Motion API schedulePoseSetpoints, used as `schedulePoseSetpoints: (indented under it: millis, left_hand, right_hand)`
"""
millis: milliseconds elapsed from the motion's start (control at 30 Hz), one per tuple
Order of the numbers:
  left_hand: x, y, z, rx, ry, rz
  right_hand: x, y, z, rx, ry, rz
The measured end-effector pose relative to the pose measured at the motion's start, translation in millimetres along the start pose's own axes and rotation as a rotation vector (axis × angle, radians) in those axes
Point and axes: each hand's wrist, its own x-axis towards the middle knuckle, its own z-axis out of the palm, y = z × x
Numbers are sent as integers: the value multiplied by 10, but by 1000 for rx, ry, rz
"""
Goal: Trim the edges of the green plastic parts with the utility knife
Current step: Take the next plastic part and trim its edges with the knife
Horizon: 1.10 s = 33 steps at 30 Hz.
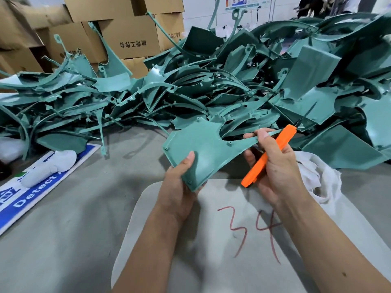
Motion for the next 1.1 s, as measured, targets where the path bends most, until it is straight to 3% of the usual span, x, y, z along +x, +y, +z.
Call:
schedulePoseSetpoints:
  millis: [100,200,267,367,533,667,900,1100]
  left_hand:
    - [26,-17,-3,-40,103,17]
    - [63,8,-52,-136,147,106]
    - [69,23,-64,-175,140,170]
    - [54,47,-30,-161,192,220]
    - [30,53,-17,-134,223,206]
    - [-5,55,-35,-77,208,164]
    - [28,64,-71,-124,171,186]
    - [33,94,-172,-93,33,210]
  right_hand:
    - [-44,13,42,-106,-20,-13]
    - [-136,83,69,-391,-35,-146]
    - [-214,146,73,-579,-134,-288]
    - [-332,256,91,-1071,-355,-494]
    - [-359,310,122,-1519,-457,-601]
    - [-312,322,86,-1537,-491,-557]
    - [-221,179,0,-1353,-217,-619]
    - [-201,139,-8,-1223,-119,-625]
